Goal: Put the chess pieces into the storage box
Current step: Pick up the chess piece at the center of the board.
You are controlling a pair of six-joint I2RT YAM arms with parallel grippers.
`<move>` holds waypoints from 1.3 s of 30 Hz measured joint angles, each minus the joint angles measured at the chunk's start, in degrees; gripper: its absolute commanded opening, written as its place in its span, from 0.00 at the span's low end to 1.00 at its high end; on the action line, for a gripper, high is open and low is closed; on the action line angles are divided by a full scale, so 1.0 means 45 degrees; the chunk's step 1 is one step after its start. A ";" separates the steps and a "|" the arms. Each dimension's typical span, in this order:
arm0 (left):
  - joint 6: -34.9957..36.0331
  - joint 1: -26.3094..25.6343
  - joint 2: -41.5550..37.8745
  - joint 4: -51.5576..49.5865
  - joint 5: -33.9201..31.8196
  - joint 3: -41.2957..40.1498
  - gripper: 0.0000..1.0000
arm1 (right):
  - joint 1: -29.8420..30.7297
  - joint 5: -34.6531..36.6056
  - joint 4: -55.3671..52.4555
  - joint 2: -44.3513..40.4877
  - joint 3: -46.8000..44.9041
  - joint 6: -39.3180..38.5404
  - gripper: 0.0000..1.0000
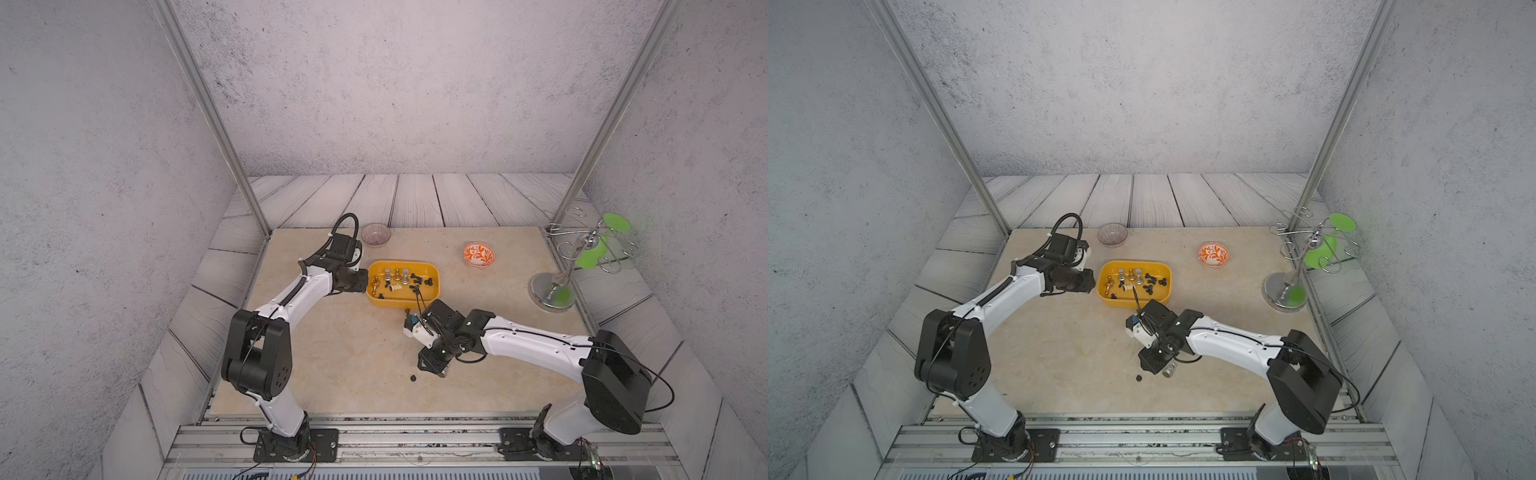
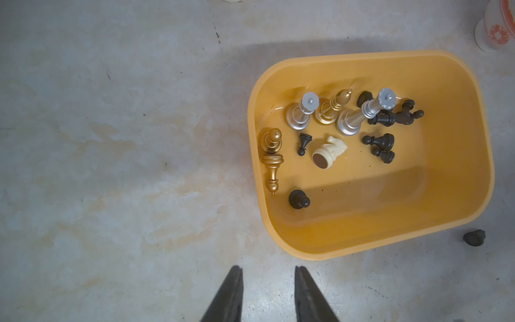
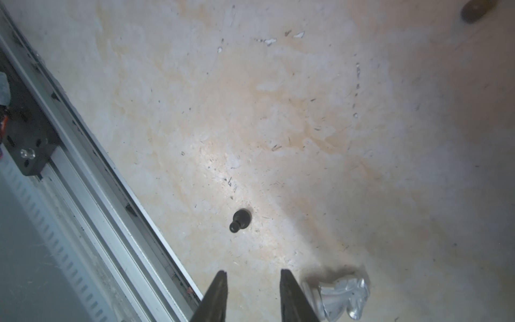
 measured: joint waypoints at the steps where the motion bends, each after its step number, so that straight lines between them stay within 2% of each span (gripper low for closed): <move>1: -0.0005 0.0000 -0.0053 -0.0010 0.0000 -0.0024 0.35 | 0.0068 0.0005 -0.0024 0.0097 0.0058 -0.0034 0.34; 10: -0.0087 0.0000 -0.0923 -0.0015 -0.0005 -0.0709 0.35 | 0.0481 0.0073 -0.0112 0.0928 0.0627 -0.0170 0.33; 21: -0.0107 0.0000 -0.1132 -0.0005 0.0102 -0.1005 0.36 | 0.1035 0.0155 -0.0049 0.1758 0.0748 0.0087 0.30; 39: -0.0146 0.0000 -0.1855 0.0015 0.0194 -0.1763 0.35 | 0.1219 0.0452 0.0073 0.2657 0.1030 0.0670 0.24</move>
